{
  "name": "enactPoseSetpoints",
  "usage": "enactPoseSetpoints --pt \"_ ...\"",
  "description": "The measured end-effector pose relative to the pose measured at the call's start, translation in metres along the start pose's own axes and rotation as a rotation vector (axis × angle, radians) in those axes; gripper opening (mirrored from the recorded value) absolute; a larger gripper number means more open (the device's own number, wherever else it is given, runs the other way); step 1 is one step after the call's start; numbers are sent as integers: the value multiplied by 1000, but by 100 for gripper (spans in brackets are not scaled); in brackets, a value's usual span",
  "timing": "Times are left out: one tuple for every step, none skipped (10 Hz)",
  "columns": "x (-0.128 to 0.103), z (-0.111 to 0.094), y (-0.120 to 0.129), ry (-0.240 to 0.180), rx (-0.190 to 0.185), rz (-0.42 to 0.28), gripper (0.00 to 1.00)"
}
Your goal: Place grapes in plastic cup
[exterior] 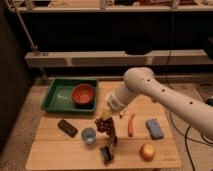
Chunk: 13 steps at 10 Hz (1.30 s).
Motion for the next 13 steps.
enactPoseSetpoints --pt "-3 -11 9 10 -6 4 0" --pt "-12 -28 26 28 -12 9 0" --pt "-19 -39 35 38 -17 9 0" --pt "-22 -45 40 43 -20 2 0" --pt "-26 -50 43 48 -27 -12 0" --pt "-29 -51 44 45 -36 -22 0" --pt "-30 -49 43 39 -43 -33 0" --pt "-28 -45 38 36 -45 -48 0" --pt "-24 -40 29 35 -50 -65 0" --pt "-17 -35 19 31 -54 -84 0" --pt "-11 -33 8 29 -54 -104 0" --pt "-5 -35 -1 25 -58 -126 0" --pt "-2 -37 -9 21 -59 -142 0"
